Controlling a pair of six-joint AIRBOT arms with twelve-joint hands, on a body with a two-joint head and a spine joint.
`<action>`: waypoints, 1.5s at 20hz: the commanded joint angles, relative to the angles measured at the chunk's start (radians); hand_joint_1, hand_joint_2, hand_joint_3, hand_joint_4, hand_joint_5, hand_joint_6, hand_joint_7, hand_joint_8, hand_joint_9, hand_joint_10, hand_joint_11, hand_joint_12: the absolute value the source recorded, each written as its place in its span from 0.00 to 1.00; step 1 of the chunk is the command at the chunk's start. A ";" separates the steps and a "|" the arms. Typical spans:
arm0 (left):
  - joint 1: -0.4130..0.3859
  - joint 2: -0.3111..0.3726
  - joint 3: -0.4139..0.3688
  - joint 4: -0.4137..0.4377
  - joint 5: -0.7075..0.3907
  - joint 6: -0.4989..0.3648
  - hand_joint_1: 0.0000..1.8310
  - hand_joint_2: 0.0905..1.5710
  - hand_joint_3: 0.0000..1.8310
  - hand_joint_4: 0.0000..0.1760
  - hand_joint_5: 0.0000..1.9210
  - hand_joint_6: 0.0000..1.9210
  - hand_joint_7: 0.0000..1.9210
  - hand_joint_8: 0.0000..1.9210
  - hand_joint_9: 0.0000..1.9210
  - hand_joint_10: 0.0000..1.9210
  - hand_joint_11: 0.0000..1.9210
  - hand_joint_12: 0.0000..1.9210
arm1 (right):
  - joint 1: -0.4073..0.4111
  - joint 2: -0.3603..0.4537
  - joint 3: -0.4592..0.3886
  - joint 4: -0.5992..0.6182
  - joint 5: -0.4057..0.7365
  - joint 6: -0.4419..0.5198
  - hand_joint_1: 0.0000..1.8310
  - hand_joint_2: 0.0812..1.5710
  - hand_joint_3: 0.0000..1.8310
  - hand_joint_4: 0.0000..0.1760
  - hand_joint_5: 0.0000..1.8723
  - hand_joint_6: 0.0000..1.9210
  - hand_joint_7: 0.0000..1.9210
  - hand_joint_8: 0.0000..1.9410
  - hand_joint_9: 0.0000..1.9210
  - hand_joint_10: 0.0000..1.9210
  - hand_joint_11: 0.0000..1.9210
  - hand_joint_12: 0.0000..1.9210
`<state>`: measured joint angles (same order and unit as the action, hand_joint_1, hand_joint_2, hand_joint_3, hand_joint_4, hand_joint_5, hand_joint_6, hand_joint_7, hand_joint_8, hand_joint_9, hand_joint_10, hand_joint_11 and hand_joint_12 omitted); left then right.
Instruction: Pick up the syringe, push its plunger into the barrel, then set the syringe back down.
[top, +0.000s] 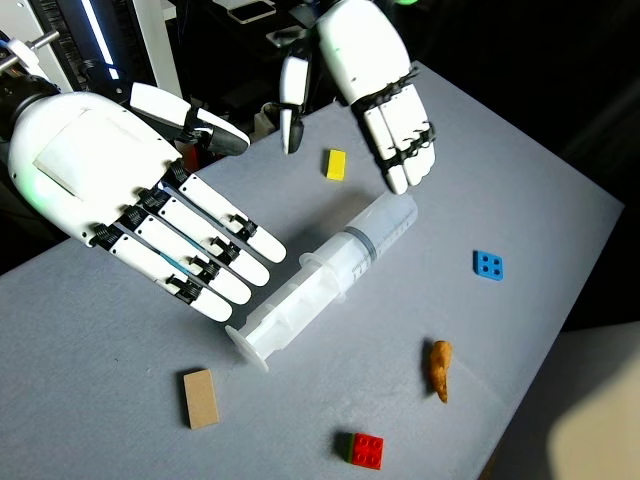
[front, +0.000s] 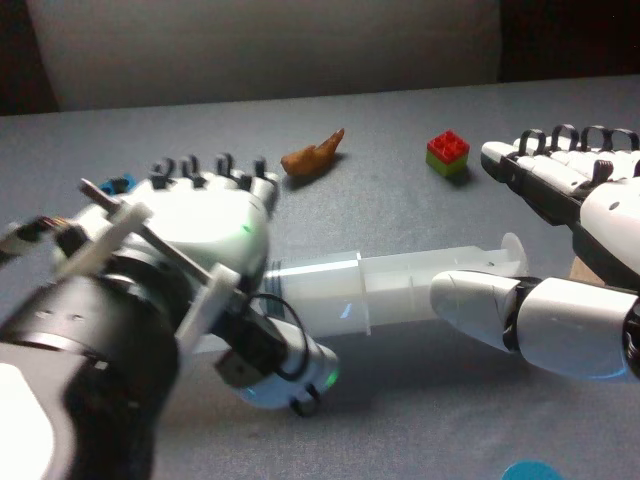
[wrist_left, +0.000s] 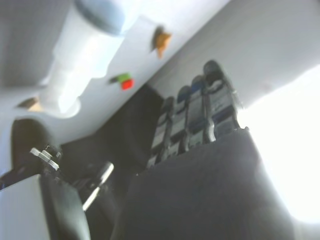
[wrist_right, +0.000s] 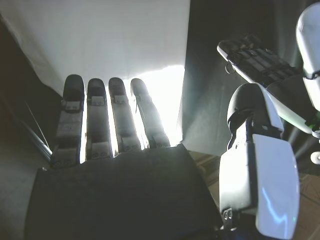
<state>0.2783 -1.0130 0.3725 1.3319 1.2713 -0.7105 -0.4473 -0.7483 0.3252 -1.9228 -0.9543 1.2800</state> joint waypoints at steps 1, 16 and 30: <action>0.004 -0.014 0.000 0.117 0.043 -0.012 0.42 0.61 0.00 0.00 0.00 0.00 0.00 0.00 0.00 0.00 0.00 0.09 | 0.004 0.004 -0.006 -0.076 -0.060 0.010 0.04 0.65 0.00 0.02 0.02 0.00 0.01 0.00 0.00 0.00 0.00 0.09; 0.180 -0.222 0.105 0.240 0.129 -0.091 0.39 0.63 0.00 0.00 0.00 0.00 0.00 0.00 0.00 0.00 0.00 0.00 | -0.001 0.004 -0.006 -0.076 -0.068 0.028 0.05 0.65 0.00 0.02 0.03 0.00 0.01 0.00 0.01 0.00 0.00 0.13; 0.276 -0.283 0.252 0.322 0.018 -0.099 0.40 0.62 0.00 0.00 0.00 0.00 0.00 0.00 0.00 0.00 0.01 0.00 | -0.002 0.004 -0.006 -0.076 -0.069 0.045 0.05 0.65 0.00 0.03 0.00 0.00 0.00 0.00 0.00 0.00 0.00 0.00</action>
<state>0.5583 -1.2942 0.6262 1.5620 1.2629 -0.8101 -0.4538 -0.7483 0.3237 -1.9228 -0.9661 1.3136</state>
